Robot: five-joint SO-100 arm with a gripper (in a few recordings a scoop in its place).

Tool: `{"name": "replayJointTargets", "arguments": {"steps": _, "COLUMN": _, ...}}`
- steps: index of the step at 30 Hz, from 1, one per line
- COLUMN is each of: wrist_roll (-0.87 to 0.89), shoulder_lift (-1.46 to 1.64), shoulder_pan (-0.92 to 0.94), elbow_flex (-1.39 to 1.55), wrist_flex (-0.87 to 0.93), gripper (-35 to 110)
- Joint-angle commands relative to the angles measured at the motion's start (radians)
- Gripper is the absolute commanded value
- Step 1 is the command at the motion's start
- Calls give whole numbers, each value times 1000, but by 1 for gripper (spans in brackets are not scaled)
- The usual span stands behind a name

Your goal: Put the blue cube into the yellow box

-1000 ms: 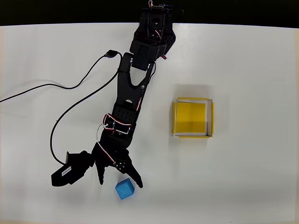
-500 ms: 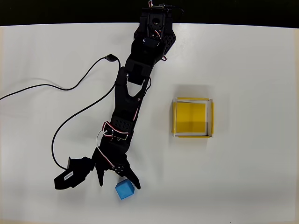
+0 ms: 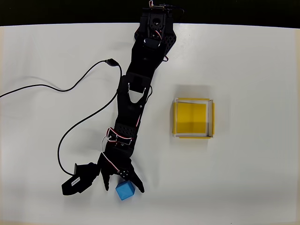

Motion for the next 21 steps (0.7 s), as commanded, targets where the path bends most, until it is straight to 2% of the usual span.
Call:
{"name": "replayJointTargets", "arguments": {"steps": 1, "wrist_roll": -11, "shoulder_lift": 63, "shoulder_pan": -15, "elbow_flex": -114, "wrist_flex": -64, "gripper": 56}}
{"name": "replayJointTargets", "arguments": {"steps": 11, "wrist_roll": -17, "shoulder_lift": 18, "shoulder_pan": -38, "elbow_flex": -133, "wrist_flex": -87, "gripper": 37}}
{"name": "replayJointTargets", "arguments": {"steps": 21, "wrist_roll": -75, "shoulder_lift": 0, "shoulder_pan": -32, "elbow_flex": -133, "wrist_flex": -91, "gripper": 25}}
